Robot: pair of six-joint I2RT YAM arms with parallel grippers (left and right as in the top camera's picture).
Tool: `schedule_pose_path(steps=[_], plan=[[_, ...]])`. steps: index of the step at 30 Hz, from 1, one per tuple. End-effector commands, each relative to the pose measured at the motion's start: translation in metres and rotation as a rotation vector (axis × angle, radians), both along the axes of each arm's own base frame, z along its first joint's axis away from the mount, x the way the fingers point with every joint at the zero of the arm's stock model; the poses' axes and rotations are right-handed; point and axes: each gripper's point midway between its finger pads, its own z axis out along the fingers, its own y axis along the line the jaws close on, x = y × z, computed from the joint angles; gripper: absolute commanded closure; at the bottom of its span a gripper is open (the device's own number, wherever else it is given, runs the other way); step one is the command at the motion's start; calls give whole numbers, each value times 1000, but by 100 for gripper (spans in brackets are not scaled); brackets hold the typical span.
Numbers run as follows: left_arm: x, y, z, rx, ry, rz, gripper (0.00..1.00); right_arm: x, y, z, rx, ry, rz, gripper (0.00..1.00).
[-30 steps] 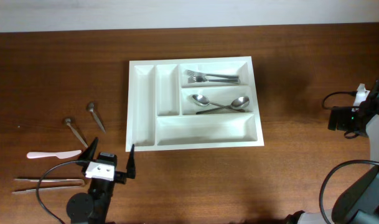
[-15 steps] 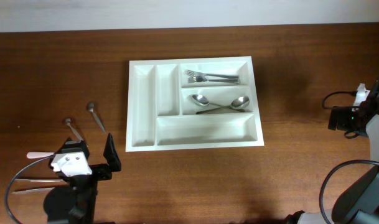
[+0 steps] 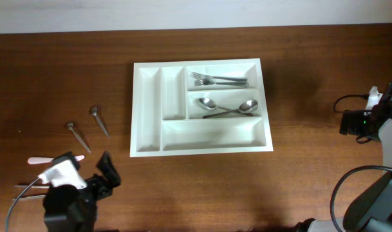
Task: Pack container
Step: 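Move the left gripper down toward the silver knives at lower left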
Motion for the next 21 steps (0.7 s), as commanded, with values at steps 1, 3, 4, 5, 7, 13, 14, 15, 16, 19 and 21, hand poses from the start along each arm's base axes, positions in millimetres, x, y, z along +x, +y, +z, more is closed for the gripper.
schedule_pose_path(steps=[1,3,4,5,7,13,14,15,16,19,21], plan=[[-1,19,24,-23,11,145,1,-1,-1,0,-4,-2,-17,1],[5,9,21,-57,35,93,1,-1,-1,0,-4,-2,-17,1],[6,4,16,-75,54,67,1,-1,-1,0,-4,-2,-17,1],[6,2,12,-82,75,58,1,-1,-1,0,-4,-2,-17,1],[6,8,9,-63,96,89,1,-1,-1,0,-4,-2,-17,1],[-9,49,12,-112,114,448,1,-1,-1,0,-4,-2,-17,1],[-17,57,10,-115,148,529,1,-1,-1,0,-4,-2,-17,1],[-24,63,9,-106,185,591,1,-1,-1,0,-4,-2,-17,1],[-31,69,8,-85,236,648,1,-1,-1,0,-4,-2,-17,1],[-28,68,-4,-65,371,660,1,-1,-1,0,-4,-2,-17,1],[-21,58,-17,-111,434,618,1,-1,-1,0,-4,-2,-17,1]])
